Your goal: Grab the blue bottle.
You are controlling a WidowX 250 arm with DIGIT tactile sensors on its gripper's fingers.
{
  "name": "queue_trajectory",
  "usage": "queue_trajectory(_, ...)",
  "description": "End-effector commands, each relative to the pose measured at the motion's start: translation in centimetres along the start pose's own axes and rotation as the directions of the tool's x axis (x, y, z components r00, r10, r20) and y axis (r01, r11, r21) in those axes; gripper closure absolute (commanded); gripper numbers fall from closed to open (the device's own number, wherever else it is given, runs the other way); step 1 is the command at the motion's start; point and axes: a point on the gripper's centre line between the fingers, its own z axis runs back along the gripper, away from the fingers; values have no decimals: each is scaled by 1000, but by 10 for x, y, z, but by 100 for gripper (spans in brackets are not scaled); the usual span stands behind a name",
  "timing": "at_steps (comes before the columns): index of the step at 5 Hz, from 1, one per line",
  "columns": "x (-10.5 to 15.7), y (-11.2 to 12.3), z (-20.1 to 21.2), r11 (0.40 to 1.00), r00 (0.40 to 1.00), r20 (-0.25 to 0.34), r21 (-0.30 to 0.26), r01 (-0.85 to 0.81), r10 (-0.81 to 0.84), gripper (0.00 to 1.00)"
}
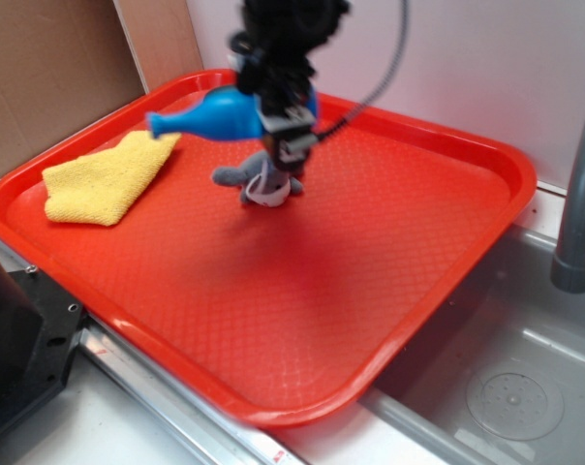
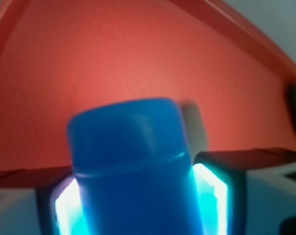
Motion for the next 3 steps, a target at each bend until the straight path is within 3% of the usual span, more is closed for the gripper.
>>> queue_trajectory(1, -56, 19, 30, 962, 965, -2, -79, -263, 263, 100)
queue_trajectory(2, -70, 20, 25, 956, 956, 17, -44, -291, 292, 100)
queue_trajectory(3, -64, 14, 17, 957, 957, -2, -29, -288, 289, 100)
